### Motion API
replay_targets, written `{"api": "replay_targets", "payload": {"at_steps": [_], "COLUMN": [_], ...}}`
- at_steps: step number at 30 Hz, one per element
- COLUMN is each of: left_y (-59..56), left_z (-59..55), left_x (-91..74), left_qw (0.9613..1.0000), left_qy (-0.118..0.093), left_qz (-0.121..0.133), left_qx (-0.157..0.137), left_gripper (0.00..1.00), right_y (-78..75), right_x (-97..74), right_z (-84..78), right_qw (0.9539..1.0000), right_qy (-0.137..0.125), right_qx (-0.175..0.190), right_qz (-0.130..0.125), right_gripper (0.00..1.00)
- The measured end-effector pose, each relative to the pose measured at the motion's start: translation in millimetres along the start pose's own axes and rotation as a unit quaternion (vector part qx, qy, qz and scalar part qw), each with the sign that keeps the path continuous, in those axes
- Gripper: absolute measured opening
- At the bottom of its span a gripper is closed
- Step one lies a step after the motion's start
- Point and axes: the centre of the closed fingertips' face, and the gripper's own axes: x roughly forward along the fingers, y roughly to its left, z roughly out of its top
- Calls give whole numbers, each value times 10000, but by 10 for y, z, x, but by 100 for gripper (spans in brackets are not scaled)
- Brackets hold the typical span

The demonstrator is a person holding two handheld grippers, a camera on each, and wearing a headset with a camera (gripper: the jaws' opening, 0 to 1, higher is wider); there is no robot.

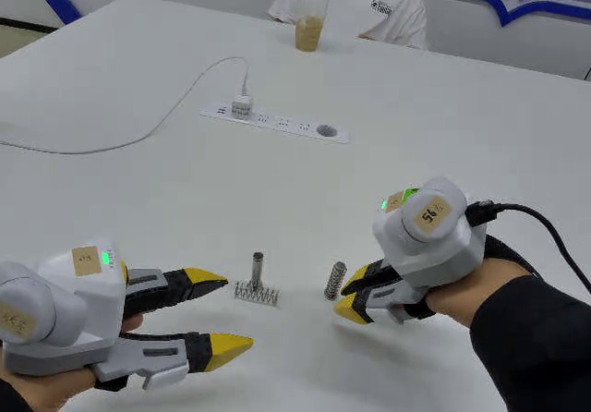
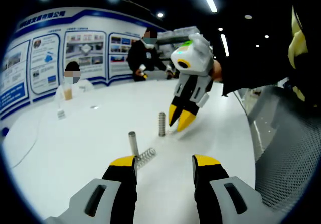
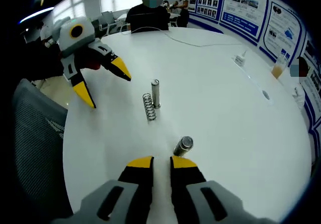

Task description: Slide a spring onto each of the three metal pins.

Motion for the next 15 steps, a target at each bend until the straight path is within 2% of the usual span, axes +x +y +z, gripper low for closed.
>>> {"api": "replay_targets", "payload": {"at_steps": [7, 15], "left_y": [-14, -18], "left_z": [6, 11], "left_x": [2, 6], "left_qw": [10000, 10000], "left_qy": [5, 2], "left_qz": [3, 11], "left_qx": [-4, -14], "left_gripper": [45, 45], "right_y": [162, 181], "right_x": [23, 98], "right_z": [143, 354], "right_qw": [9997, 9988], "right_qy": [-106, -268], "right_qx": [-163, -370], "right_qz": [157, 174], "right_gripper": [14, 15]}}
